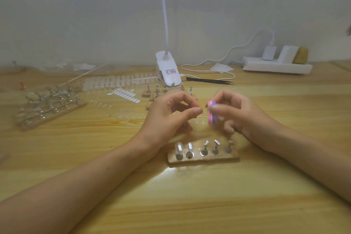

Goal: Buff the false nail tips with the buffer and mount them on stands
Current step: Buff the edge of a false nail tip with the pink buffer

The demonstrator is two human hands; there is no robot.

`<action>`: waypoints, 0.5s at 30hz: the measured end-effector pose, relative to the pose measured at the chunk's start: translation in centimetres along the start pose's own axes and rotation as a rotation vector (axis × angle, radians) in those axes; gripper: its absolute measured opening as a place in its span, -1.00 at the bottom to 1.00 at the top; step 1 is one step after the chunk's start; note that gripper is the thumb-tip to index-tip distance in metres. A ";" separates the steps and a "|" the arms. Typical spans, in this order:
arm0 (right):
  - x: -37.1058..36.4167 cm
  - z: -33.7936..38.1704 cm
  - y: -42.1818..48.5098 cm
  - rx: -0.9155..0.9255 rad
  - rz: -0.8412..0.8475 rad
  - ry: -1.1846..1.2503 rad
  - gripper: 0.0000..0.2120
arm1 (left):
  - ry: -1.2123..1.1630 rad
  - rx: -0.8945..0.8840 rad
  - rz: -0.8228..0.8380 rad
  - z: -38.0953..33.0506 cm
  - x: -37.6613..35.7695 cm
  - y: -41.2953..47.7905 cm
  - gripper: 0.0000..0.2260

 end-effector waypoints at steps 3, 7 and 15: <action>0.1 -0.1 0.1 0.003 -0.033 -0.011 -0.83 | 0.002 0.005 0.007 0.0 -0.1 0.0 -0.91; 0.4 -0.2 0.1 -0.024 -0.027 0.030 -0.91 | -0.004 0.007 0.006 0.0 0.0 0.0 -0.92; -0.6 0.0 0.0 -0.022 0.047 -0.025 -0.92 | -0.023 0.017 0.007 0.1 0.0 0.0 -0.92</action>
Point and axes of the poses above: each hand's wrist, its own y-axis towards the middle knuckle, its own x-axis out of the back of the hand, z = x × y, the point moved 9 cm from there along y, towards the middle knuckle, and after that the axes turned 1 degree about y, right-handed, at the moved point
